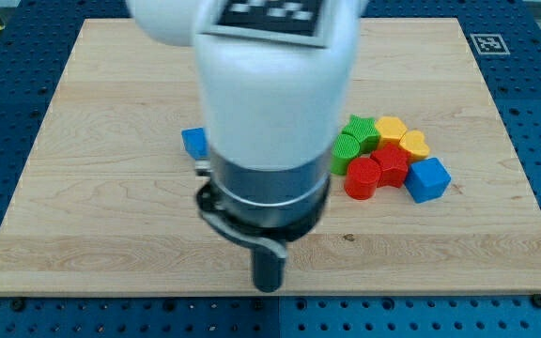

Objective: Move the arm to the left of the blue triangle

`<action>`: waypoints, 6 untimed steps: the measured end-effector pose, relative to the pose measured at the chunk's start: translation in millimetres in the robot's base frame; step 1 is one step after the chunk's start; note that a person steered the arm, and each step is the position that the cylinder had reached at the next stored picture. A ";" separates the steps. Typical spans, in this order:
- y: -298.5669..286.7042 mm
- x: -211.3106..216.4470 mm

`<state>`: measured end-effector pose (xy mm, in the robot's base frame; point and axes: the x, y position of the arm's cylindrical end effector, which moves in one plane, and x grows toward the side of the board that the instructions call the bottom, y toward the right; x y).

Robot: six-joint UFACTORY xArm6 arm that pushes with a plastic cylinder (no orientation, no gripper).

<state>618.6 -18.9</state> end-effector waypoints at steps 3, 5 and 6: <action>-95.2 -2.7; -111.0 -73.6; -114.3 -84.7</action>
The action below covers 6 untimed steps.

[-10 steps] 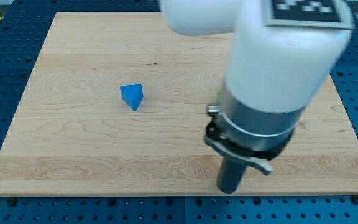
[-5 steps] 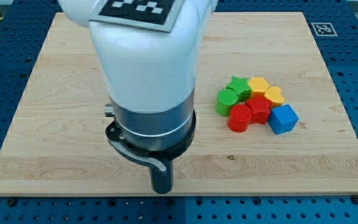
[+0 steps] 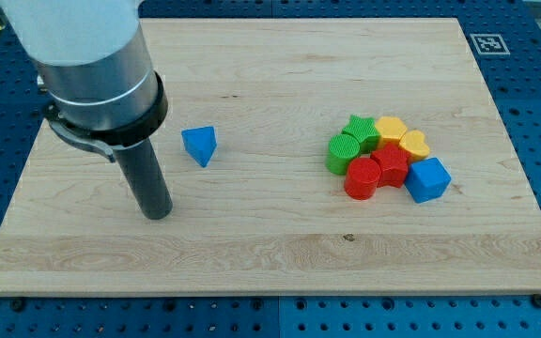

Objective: Move the arm to the left of the blue triangle

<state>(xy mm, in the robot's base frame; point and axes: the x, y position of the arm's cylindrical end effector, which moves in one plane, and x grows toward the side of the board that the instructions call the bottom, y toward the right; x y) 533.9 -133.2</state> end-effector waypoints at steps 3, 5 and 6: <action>-46.6 -64.6; -29.5 -77.1; -31.4 -83.4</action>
